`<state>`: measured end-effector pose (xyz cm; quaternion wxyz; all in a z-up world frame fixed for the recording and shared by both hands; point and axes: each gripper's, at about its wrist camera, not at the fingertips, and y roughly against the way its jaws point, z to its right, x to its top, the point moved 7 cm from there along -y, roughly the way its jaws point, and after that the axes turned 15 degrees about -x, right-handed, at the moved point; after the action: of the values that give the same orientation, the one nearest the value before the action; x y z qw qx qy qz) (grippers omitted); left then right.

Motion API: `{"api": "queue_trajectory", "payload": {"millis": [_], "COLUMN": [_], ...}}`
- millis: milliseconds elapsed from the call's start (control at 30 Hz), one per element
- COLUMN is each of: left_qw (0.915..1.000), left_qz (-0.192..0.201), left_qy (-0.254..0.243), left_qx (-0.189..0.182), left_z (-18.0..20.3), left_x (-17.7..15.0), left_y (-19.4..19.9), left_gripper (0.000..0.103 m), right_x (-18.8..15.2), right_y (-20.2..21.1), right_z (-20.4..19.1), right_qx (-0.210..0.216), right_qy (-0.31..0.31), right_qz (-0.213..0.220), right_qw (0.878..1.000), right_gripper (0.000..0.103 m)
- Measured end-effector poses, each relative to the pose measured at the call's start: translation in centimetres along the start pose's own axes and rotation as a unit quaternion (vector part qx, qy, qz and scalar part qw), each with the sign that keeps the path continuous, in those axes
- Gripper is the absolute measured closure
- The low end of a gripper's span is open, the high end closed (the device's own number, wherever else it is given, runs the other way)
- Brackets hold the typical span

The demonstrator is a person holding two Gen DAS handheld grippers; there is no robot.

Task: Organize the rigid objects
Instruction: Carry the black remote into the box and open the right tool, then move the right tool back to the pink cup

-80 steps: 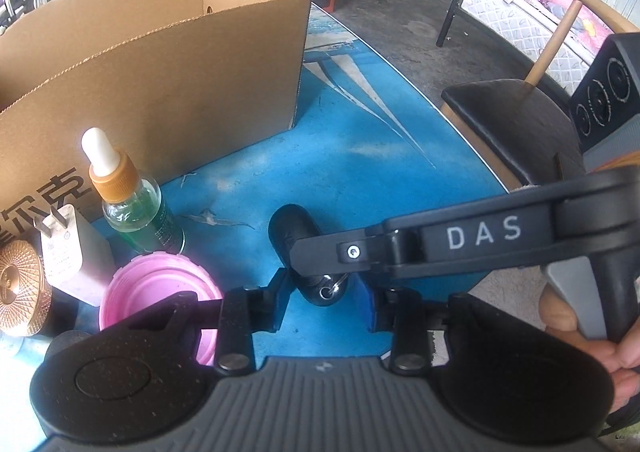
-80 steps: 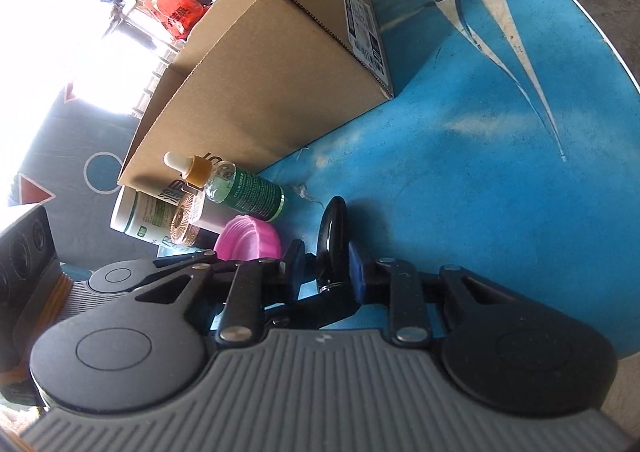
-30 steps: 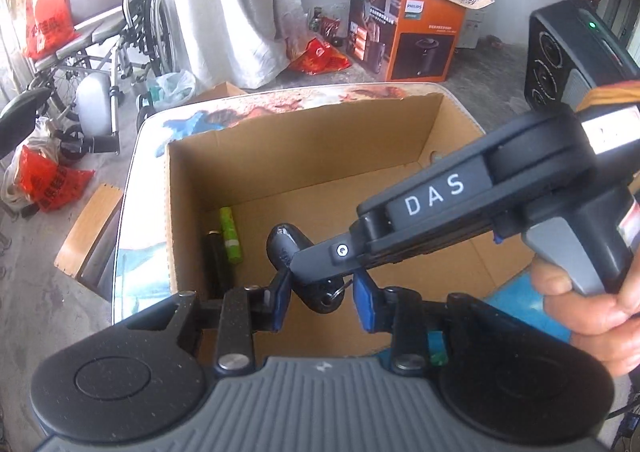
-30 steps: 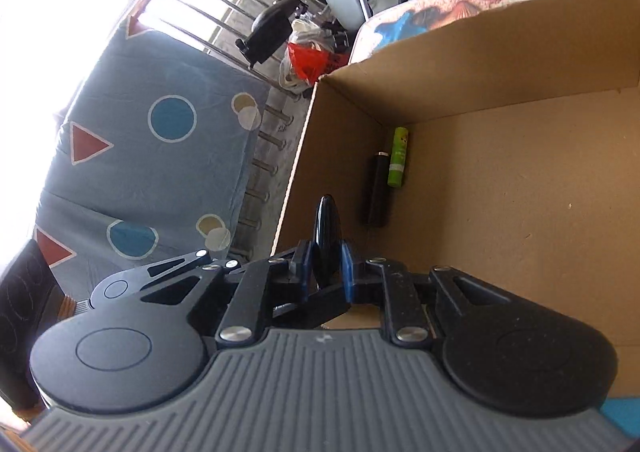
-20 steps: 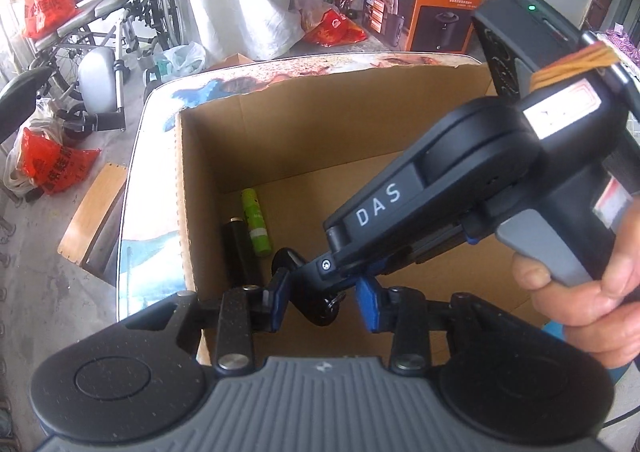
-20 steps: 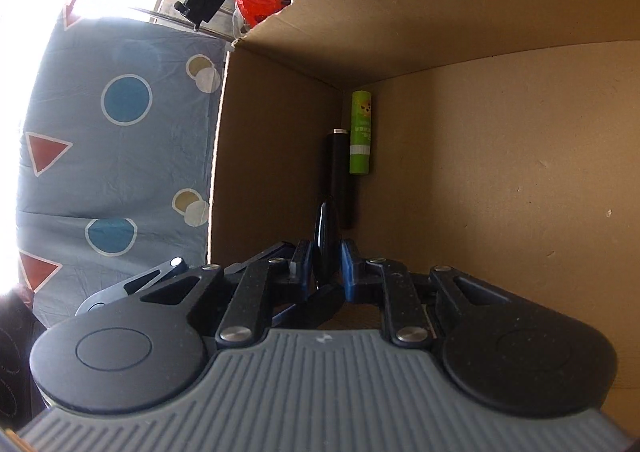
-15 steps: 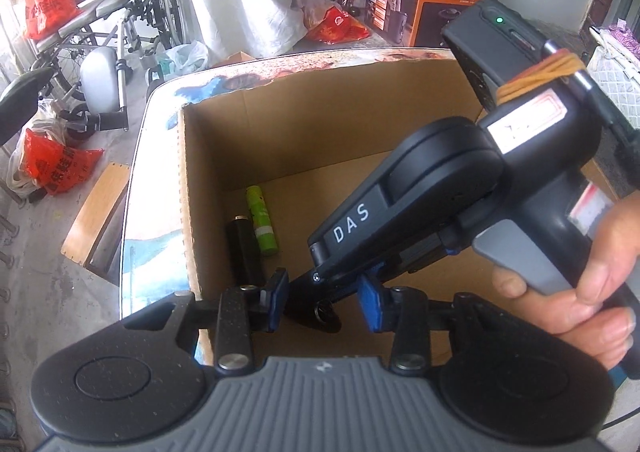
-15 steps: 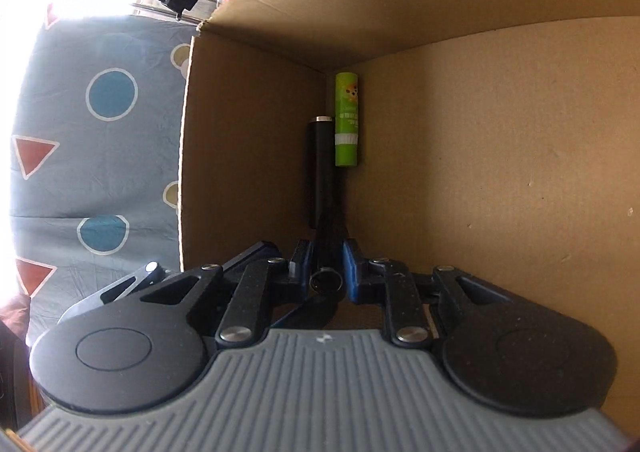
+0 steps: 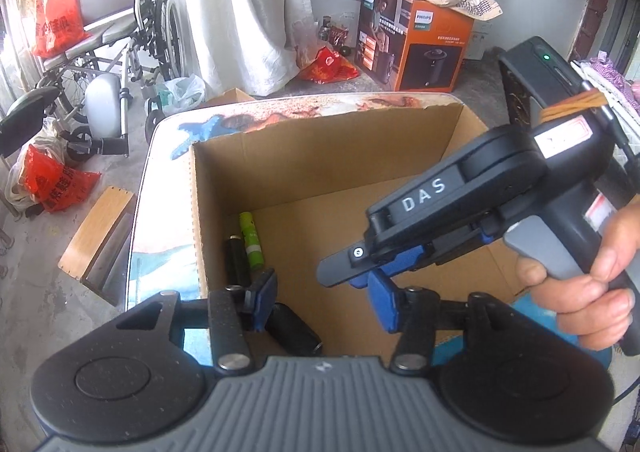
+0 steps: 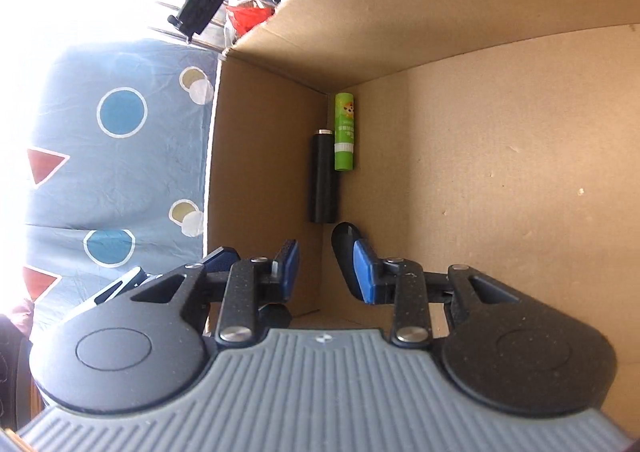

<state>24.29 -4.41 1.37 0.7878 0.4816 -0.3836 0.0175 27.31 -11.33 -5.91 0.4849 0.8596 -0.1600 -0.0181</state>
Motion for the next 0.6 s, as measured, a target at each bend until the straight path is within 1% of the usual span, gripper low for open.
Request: {"api": "queue_trajectory", "payload": {"millis": [100,200,267,333,400,467,500,600], "left_qw": [0.9993,0.9977,0.9964,0.9951,0.9937,0.9927,0.9925,0.9929], "left_qz": [0.032,0.058,0.068,0.071,0.065,0.050,0.043,0.020], "left_qy": [-0.012,-0.024,-0.028,-0.033,-0.039,-0.052,-0.060,-0.074], "left_qx": [-0.013,-0.027,-0.041,-0.060,-0.083,-0.097,-0.098,-0.091], "left_z": [1.8,3.8,5.2,6.4,7.8,9.0,9.6,10.7], "left_x": [-0.4,-1.5,-2.7,-3.9,-5.9,-7.7,-8.6,-11.1], "left_y": [2.5,4.6,5.5,5.7,5.4,4.5,3.8,1.5], "left_gripper": [0.046,0.041,0.032,0.024,0.020,0.015,0.015,0.015], "right_x": [-1.8,-4.0,-6.2,-8.8,-11.5,-14.1,-15.4,-18.4], "right_y": [4.2,9.5,12.2,14.4,15.6,15.7,15.5,12.7], "right_z": [0.5,2.8,4.3,5.9,7.4,8.7,9.5,10.9], "right_qx": [0.019,0.046,0.055,0.056,0.044,0.025,0.013,-0.028], "right_qy": [0.006,0.006,0.004,0.008,0.012,0.013,0.013,0.017], "right_qz": [0.047,0.106,0.141,0.177,0.203,0.216,0.220,0.216], "right_qw": [0.999,0.993,0.988,0.983,0.978,0.976,0.975,0.976], "right_gripper": [0.072,0.070,0.069,0.066,0.065,0.065,0.065,0.065]}}
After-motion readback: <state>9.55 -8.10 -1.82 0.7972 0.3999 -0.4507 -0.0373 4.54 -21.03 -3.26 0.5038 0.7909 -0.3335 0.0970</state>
